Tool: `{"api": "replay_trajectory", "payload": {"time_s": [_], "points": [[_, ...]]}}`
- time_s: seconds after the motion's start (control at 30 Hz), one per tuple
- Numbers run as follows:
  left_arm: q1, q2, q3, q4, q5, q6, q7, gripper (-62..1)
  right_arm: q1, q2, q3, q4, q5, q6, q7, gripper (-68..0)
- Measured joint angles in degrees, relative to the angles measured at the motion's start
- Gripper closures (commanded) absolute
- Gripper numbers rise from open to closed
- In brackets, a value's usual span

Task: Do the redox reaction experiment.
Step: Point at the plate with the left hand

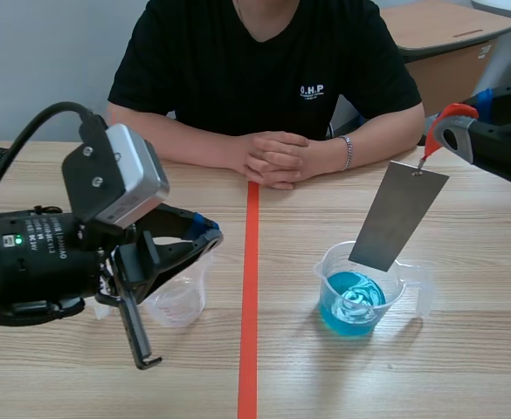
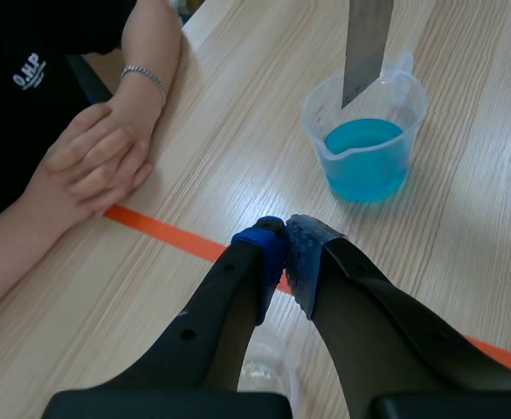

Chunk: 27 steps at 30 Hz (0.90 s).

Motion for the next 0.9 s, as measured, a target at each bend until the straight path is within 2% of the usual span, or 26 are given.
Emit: {"api": "replay_trajectory", "payload": {"time_s": [0.23,0.4,0.6,0.9], "points": [[-5.3,5.9,6.3,-6.4,4.2,0.0,1.5,-4.3,0.0,0.0,0.0,0.0,0.0,0.0,0.0,-1.5],[-7.5,9.3,8.4,-9.3,5.4,0.0,1.3,-4.3,0.0,0.0,0.0,0.0,0.0,0.0,0.0,-1.5],[-8.4,14.4,9.4,-10.8,11.2,-0.2,1.3,-4.3,0.0,0.0,0.0,0.0,0.0,0.0,0.0,-1.5],[-9.9,18.3,13.4,-11.9,13.0,-1.3,1.3,-4.3,0.0,0.0,0.0,0.0,0.0,0.0,0.0,-1.5]]}}
